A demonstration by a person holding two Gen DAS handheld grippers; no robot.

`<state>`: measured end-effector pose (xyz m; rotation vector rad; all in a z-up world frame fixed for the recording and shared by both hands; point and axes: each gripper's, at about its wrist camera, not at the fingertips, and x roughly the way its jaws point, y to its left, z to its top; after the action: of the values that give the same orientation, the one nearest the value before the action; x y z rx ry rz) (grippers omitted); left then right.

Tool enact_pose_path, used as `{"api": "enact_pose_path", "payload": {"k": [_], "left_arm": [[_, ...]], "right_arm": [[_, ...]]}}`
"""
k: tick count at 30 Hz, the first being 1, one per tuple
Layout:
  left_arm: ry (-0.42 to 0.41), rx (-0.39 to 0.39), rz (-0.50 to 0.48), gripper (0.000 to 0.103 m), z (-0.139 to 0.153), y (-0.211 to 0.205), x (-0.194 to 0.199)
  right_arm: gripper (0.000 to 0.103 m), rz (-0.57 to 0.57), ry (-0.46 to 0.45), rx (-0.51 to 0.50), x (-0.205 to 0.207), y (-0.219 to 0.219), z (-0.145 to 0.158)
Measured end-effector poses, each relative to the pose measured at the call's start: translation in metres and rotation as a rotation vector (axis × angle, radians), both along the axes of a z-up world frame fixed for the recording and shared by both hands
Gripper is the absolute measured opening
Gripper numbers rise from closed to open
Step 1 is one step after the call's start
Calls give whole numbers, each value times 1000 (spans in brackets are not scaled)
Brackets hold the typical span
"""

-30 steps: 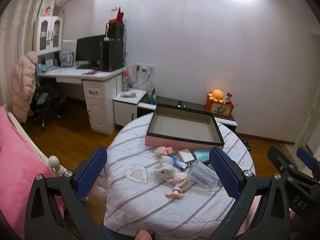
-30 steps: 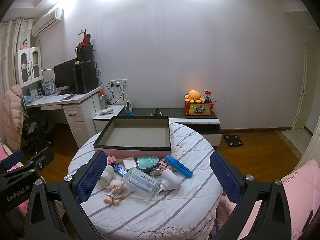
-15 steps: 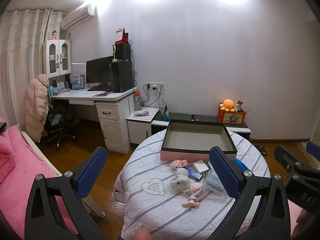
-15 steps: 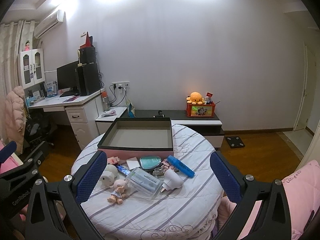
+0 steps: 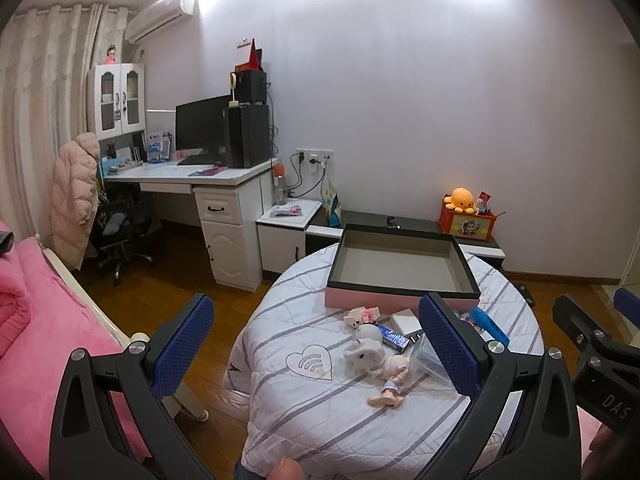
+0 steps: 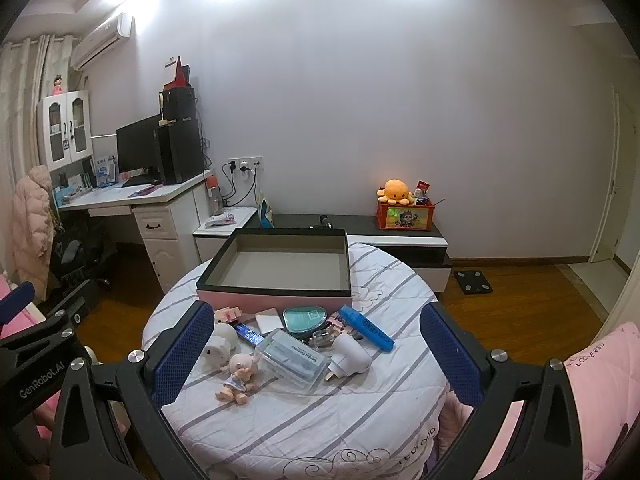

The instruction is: Organize rigid objects

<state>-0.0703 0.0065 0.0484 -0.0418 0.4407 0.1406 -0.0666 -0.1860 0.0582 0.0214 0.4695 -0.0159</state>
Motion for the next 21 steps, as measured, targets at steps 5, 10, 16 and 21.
{"api": "enact_pose_path", "payload": {"k": [5, 10, 16, 21], "left_arm": [[19, -2, -5, 103, -4, -1, 5], [37, -3, -8, 103, -9, 0, 11], [56, -15, -18, 103, -17, 0, 18], [74, -28, -40, 103, -27, 0, 27]], "right_arm": [[103, 0, 7, -2, 3, 0, -3], [103, 1, 14, -7, 6, 2, -6], [103, 0, 30, -7, 12, 0, -12], [103, -3, 50, -12, 21, -4, -20]]}}
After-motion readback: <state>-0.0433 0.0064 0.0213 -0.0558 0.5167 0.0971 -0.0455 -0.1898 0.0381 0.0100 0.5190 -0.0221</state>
